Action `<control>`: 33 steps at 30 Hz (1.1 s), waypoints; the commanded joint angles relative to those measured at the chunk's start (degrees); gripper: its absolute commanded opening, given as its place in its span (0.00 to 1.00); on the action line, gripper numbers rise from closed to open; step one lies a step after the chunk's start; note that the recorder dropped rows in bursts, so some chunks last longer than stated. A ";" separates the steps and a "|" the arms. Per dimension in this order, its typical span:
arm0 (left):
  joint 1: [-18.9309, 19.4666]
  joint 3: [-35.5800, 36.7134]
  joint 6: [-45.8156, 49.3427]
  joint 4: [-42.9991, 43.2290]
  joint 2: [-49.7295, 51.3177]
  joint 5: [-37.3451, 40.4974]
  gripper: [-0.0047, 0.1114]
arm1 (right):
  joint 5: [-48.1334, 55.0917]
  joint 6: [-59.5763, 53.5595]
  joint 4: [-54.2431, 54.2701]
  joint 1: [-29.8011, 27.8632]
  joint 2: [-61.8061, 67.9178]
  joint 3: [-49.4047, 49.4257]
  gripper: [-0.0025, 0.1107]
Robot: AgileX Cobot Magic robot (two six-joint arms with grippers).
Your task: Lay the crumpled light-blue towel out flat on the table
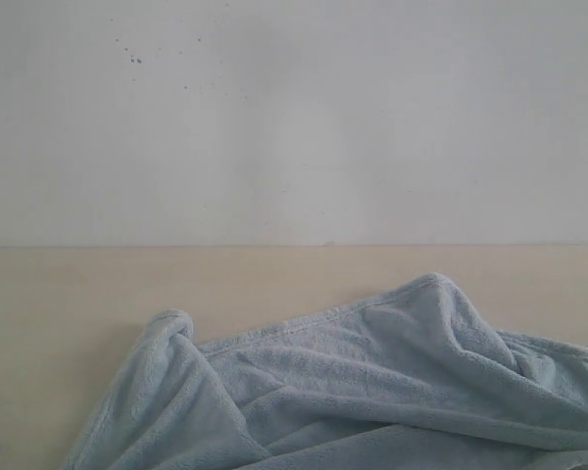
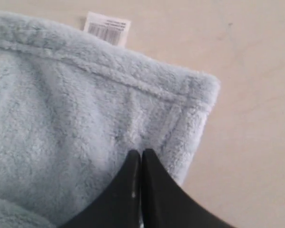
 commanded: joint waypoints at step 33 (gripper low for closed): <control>-0.32 0.36 1.06 1.79 -0.57 -2.06 0.08 | 13.68 7.90 -13.78 2.44 0.69 -12.21 0.02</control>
